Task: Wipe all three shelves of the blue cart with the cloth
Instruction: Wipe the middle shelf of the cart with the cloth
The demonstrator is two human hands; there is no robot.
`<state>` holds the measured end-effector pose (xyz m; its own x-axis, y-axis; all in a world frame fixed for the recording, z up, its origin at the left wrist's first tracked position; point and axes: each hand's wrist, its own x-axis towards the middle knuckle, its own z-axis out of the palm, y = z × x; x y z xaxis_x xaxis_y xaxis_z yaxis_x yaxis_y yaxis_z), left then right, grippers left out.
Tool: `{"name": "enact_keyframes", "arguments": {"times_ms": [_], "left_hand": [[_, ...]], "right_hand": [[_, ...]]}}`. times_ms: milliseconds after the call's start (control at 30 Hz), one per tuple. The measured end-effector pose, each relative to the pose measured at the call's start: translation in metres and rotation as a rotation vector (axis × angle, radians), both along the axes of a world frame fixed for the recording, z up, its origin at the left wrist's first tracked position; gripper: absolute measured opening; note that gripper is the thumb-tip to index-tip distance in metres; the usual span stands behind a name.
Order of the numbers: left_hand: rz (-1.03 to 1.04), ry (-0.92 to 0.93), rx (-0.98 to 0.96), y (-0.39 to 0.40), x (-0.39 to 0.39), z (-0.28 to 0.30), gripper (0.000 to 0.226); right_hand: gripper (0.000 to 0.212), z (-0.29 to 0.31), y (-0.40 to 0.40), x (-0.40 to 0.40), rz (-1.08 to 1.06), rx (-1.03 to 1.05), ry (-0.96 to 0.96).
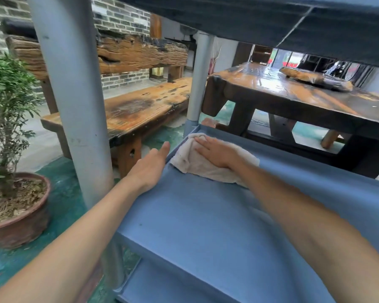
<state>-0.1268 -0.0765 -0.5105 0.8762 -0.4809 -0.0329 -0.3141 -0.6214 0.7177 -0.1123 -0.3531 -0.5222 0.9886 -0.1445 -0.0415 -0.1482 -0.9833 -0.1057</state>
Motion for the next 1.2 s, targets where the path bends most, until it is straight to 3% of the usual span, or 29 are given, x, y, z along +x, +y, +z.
{"name": "enact_keyframes", "arguments": {"times_ms": [133, 233, 300, 467, 600, 767, 967, 1100, 1200], "left_hand": [[0.005, -0.016, 0.018, -0.001, -0.002, -0.001, 0.059], [-0.009, 0.037, -0.015, -0.002, -0.004, 0.0, 0.061], [0.018, 0.092, -0.056, -0.001, -0.004, 0.002, 0.073], [0.03, 0.095, -0.039, -0.001, -0.007, 0.003, 0.085], [-0.023, 0.075, -0.043, -0.001, -0.014, 0.003, 0.107], [-0.065, -0.045, 0.048, -0.001, -0.014, 0.003, 0.116], [-0.117, -0.31, 0.302, -0.005, -0.01, -0.006, 0.102], [0.008, -0.408, 0.491, -0.021, -0.021, -0.007, 0.086], [0.005, -0.544, 0.468, -0.051, -0.042, -0.002, 0.078]], "right_hand": [[0.064, -0.001, -0.025, 0.023, -0.228, 0.046, -0.016], [0.062, -0.001, -0.025, 0.029, -0.275, 0.039, -0.031], [0.063, -0.001, -0.022, 0.027, -0.27, 0.027, -0.012], [0.062, -0.003, -0.005, 0.003, -0.177, 0.082, -0.056], [0.051, -0.009, 0.041, -0.042, 0.075, 0.137, -0.094], [0.075, -0.008, 0.096, -0.132, 0.242, 0.011, 0.027], [0.044, 0.001, 0.127, -0.255, 0.336, 0.097, 0.1], [0.048, 0.002, 0.123, -0.289, 0.285, 0.179, 0.121], [0.05, 0.0, 0.122, -0.287, 0.266, 0.208, 0.101]]}}
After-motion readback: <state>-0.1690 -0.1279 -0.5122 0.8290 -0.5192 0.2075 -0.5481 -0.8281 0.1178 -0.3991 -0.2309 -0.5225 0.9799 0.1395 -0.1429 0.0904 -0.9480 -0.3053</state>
